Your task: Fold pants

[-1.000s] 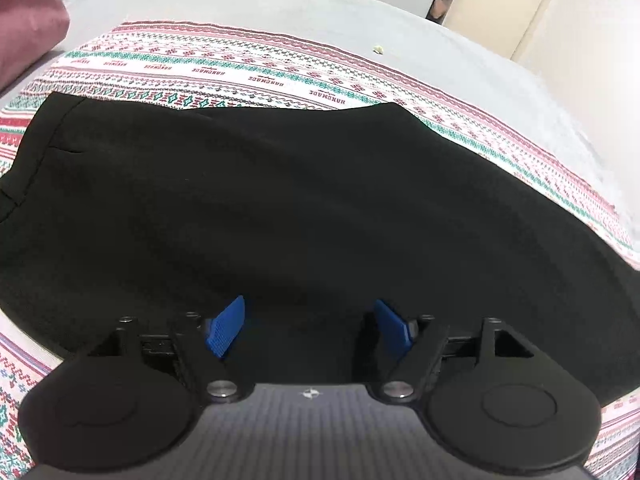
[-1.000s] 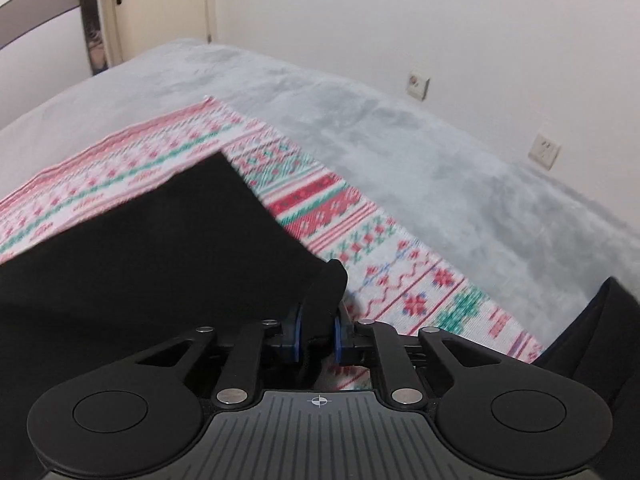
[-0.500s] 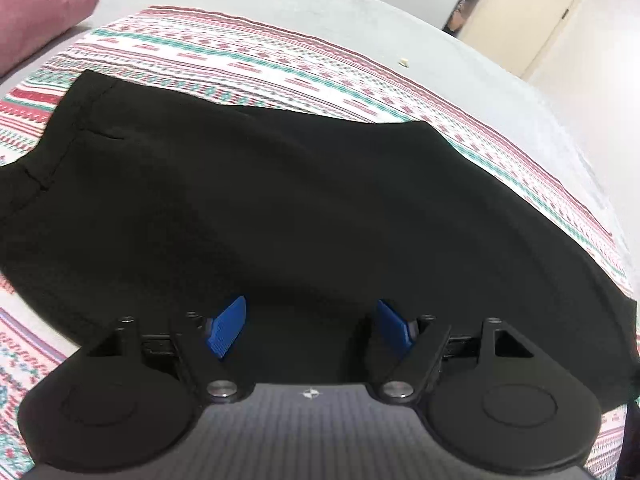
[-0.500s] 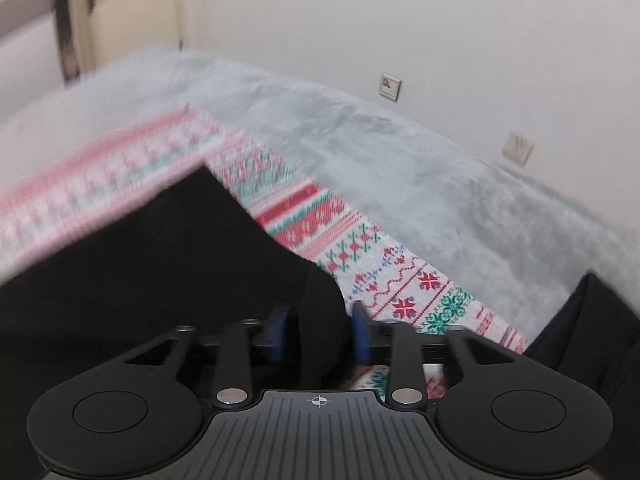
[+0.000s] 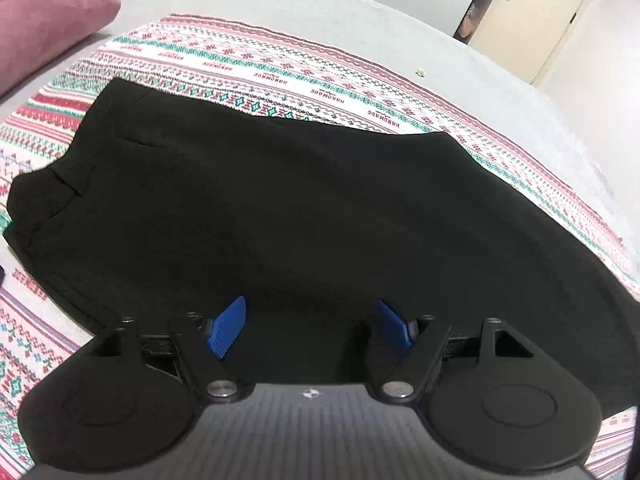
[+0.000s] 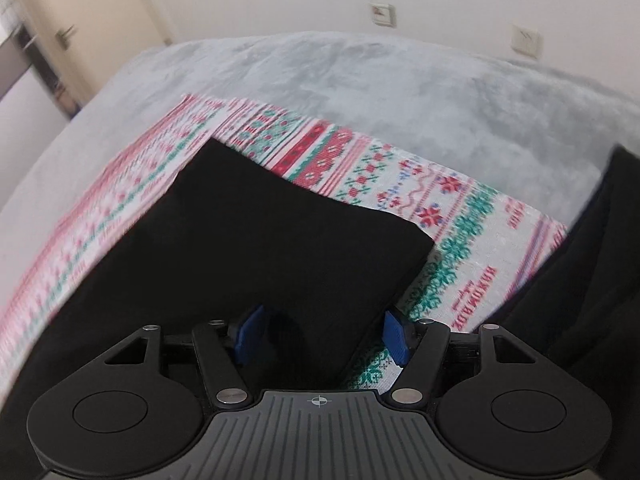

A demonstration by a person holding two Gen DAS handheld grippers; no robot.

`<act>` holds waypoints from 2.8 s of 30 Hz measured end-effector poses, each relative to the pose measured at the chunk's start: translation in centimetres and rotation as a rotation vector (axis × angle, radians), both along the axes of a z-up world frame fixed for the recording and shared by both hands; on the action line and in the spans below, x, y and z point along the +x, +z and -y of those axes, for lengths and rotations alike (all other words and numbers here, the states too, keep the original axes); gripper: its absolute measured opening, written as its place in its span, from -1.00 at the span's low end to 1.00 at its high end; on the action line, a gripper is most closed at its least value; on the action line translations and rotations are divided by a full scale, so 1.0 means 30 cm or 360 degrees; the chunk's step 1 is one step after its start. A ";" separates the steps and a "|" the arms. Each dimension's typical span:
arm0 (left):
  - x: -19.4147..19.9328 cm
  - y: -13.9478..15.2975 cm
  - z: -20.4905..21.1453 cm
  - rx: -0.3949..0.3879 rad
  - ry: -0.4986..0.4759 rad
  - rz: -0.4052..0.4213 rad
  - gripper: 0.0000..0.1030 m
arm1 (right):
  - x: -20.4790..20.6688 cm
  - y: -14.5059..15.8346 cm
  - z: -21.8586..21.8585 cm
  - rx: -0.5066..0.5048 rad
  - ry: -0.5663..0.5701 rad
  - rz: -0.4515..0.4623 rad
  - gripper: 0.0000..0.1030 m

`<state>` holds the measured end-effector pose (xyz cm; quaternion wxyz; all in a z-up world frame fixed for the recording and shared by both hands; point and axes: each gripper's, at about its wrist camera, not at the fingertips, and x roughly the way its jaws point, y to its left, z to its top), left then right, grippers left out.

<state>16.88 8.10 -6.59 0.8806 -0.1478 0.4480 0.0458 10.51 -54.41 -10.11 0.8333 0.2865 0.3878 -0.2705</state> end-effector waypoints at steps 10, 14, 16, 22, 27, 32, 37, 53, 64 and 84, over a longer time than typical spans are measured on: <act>0.003 0.007 0.033 0.0135 -0.0074 0.0020 0.80 | -0.001 0.006 -0.002 0.0022 -0.0096 0.0098 -0.82; 0.010 -0.005 0.033 0.0142 -0.0089 -0.0001 0.80 | -0.006 0.048 -0.009 -0.0062 -0.0133 0.0154 -0.87; 0.007 -0.007 0.032 0.0134 -0.0089 -0.0011 0.80 | -0.005 0.076 -0.018 -0.0134 -0.0138 0.0184 -0.88; 0.002 -0.015 -0.017 0.0057 -0.0043 -0.0049 0.80 | 0.034 0.018 -0.033 -0.0219 -0.0087 0.0025 -0.89; -0.003 -0.003 -0.099 0.0066 0.0048 -0.0043 0.80 | 0.028 0.060 -0.051 -0.0235 -0.0064 0.0146 -0.87; -0.011 0.005 -0.147 0.0044 0.0102 -0.0040 0.80 | 0.029 -0.020 -0.024 -0.0082 -0.0024 0.0066 -0.66; -0.019 0.021 -0.093 0.0105 0.0008 -0.0006 0.80 | 0.012 -0.019 -0.011 0.0015 -0.0071 0.0140 -0.17; 0.010 -0.010 0.006 0.0137 -0.0074 -0.0067 0.81 | 0.181 0.226 -0.991 -0.0490 0.1288 0.0322 0.17; 0.005 -0.017 0.002 0.0169 -0.0109 -0.0072 0.83 | 0.517 0.092 -1.643 -0.0265 0.1790 0.0160 0.23; -0.009 0.049 0.026 0.0172 -0.0135 0.0030 0.84 | 0.194 0.176 -1.300 -0.0180 0.1381 0.0218 0.48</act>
